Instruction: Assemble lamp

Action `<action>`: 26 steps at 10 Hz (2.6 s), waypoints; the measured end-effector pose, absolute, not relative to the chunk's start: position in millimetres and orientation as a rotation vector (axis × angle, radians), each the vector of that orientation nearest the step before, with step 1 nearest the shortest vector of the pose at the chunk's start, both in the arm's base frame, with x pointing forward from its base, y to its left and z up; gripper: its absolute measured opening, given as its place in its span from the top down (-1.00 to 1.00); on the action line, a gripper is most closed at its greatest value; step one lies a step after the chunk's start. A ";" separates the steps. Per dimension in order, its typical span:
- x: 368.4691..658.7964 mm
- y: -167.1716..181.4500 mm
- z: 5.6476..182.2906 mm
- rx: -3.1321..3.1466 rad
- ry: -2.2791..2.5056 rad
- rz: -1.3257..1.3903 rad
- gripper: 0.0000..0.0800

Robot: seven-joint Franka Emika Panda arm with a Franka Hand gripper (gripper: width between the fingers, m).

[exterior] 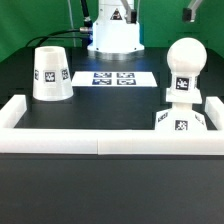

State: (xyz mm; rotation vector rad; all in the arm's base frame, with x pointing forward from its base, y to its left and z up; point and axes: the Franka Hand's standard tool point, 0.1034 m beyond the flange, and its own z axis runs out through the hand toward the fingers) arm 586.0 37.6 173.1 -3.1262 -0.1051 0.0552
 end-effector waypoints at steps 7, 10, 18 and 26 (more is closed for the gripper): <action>543.8 36.0 159.8 -3.128 -0.056 0.096 -0.75; 509.2 4.7 144.6 -3.127 -0.089 0.079 -0.75; 493.1 -37.2 120.1 -3.136 -0.139 0.063 -0.75; 411.7 -99.2 116.0 -3.115 -0.215 0.085 -0.75</action>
Offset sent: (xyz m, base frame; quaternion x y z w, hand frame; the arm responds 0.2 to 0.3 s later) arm 0.0000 0.0000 0.0000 0.0000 0.0000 0.0000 1.0000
